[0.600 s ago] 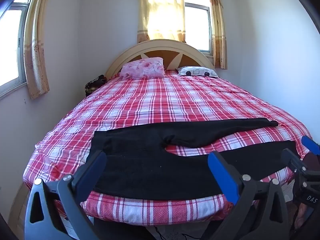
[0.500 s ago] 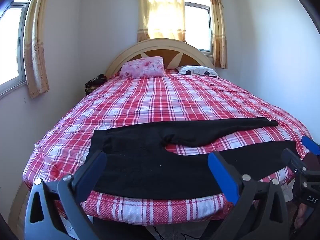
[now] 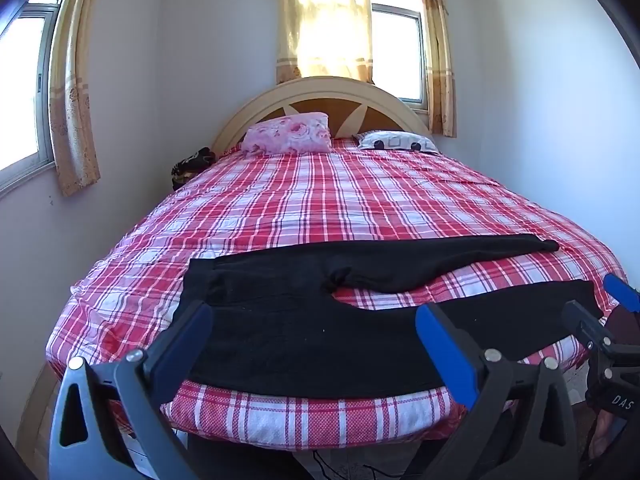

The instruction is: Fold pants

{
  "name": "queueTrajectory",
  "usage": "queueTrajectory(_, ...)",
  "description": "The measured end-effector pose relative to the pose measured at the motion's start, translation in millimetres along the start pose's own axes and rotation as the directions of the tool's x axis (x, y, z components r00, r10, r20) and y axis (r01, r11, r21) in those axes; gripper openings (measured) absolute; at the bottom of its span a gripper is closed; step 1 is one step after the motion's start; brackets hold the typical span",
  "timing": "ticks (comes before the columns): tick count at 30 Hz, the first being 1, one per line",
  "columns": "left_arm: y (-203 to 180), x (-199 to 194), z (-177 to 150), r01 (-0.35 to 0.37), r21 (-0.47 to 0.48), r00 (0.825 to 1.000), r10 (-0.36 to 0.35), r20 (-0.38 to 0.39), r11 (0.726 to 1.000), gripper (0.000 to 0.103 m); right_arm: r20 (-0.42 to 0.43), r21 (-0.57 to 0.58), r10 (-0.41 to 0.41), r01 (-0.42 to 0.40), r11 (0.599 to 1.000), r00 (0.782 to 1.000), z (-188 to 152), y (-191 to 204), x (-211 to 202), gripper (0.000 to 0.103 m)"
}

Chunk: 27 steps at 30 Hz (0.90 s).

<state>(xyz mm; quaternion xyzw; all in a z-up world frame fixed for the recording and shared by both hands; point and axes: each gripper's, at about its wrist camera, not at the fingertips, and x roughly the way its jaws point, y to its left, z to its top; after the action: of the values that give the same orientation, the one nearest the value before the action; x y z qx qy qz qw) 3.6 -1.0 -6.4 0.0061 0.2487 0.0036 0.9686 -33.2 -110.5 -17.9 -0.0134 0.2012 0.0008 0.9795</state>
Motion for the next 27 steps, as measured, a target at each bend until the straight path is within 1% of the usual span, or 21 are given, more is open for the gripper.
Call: queueTrajectory(27,3.2,1.1,-1.9,0.004,-0.022,1.000,-0.004,-0.003,1.000,0.103,-0.009,-0.008,0.006,-0.006,1.000,1.000,-2.1,1.0,2.1,0.102)
